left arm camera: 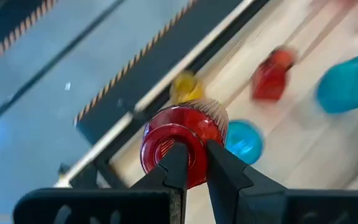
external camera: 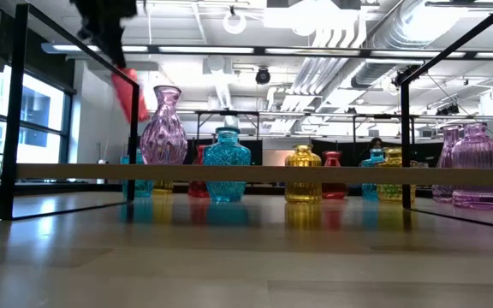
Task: Sort vases onto shelf
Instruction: Put the left red vase on the shelf
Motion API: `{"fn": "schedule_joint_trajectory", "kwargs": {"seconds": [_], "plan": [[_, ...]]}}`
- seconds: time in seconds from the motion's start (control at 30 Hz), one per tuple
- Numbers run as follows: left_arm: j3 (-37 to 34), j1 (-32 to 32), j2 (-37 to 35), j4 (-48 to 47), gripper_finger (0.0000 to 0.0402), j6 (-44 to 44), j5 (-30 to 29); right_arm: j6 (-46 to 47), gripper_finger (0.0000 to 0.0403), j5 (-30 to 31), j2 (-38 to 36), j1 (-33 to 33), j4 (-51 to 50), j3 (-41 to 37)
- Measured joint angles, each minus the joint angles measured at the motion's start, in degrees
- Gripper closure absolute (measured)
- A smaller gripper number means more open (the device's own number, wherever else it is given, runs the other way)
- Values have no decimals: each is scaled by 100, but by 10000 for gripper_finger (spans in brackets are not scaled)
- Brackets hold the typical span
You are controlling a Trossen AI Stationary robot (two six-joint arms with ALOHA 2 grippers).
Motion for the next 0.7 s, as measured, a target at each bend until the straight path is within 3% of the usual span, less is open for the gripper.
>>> {"fn": "schedule_joint_trajectory", "kwargs": {"seconds": [0.3,0.7], "plan": [[1320,-1366,468,121,373,-439,265,0,403,109,0,0,-22,0],[1910,-3067,1981,209,373,-535,261,358,403,270,-2,-1,-369,0]]}}
